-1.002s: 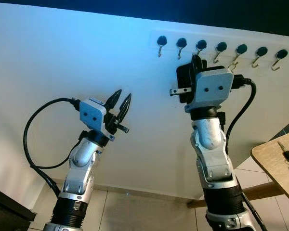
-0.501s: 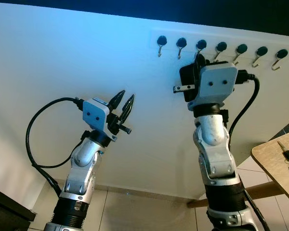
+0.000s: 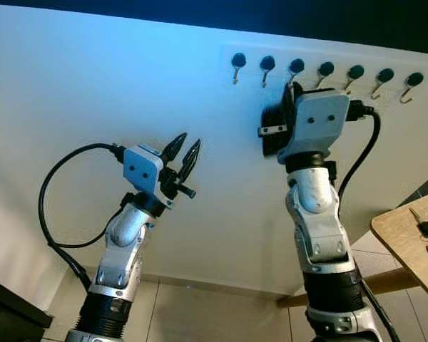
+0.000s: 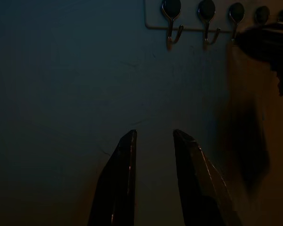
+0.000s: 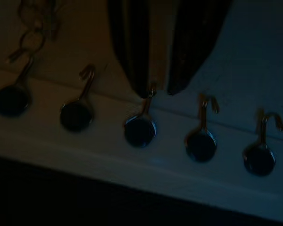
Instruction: Hang keys on a hook
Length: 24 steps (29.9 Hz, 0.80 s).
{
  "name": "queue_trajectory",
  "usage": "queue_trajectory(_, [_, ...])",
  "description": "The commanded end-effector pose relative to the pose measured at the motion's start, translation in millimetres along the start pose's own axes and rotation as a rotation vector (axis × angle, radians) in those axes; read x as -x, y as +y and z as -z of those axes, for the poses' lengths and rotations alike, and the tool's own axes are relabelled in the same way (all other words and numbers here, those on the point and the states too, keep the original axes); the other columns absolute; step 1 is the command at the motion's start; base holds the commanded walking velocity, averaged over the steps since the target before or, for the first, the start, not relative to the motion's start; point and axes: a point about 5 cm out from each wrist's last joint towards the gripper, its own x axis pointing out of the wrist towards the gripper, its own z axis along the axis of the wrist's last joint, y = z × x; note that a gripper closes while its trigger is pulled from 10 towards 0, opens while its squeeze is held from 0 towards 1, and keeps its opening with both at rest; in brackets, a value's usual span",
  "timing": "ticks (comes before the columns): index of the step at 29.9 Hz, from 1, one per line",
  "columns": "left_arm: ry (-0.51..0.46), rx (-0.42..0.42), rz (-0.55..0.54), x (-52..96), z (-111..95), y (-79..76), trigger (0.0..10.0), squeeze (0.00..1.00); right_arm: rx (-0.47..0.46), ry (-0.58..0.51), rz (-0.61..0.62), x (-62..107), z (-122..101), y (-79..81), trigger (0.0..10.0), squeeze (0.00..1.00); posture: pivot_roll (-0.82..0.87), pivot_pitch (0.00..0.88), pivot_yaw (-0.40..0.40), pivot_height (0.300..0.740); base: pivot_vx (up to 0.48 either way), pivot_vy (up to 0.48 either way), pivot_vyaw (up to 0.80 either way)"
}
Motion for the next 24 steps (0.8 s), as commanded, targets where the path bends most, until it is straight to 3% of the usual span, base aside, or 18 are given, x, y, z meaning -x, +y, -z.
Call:
queue_trajectory(1, [0.007, -0.003, 0.015, -1.5, -0.1, -3.0, 10.0, 0.00, -0.004, 0.024, 0.000, 1.9, 3.8, -1.0, 10.0, 1.00, 0.07, 0.037, -0.068, 0.740, 0.000, 0.000, 0.00])
queue_trajectory(2, [0.007, -0.002, 0.014, -1.7, -0.1, -2.9, 10.0, 0.00, -0.002, 0.020, -0.002, 1.7, 3.3, -1.0, 10.0, 0.28, 0.07, 0.038, -0.068, 0.740, 0.000, 0.000, 0.00])
queue_trajectory(3, [0.007, -0.002, 0.014, -1.9, -0.1, -2.8, 10.0, 0.00, -0.001, 0.018, -0.003, 1.5, 3.1, -1.1, 10.0, 0.00, 0.07, 0.038, -0.068, 0.740, 0.000, 0.000, 0.00])
queue_trajectory(24, [0.008, -0.004, 0.012, -1.6, -0.6, -2.5, 10.0, 0.00, -0.014, 0.013, -0.008, 2.9, 2.0, -0.8, 10.0, 0.00, 0.07, 0.040, -0.067, 0.740, 0.000, 0.000, 0.00])
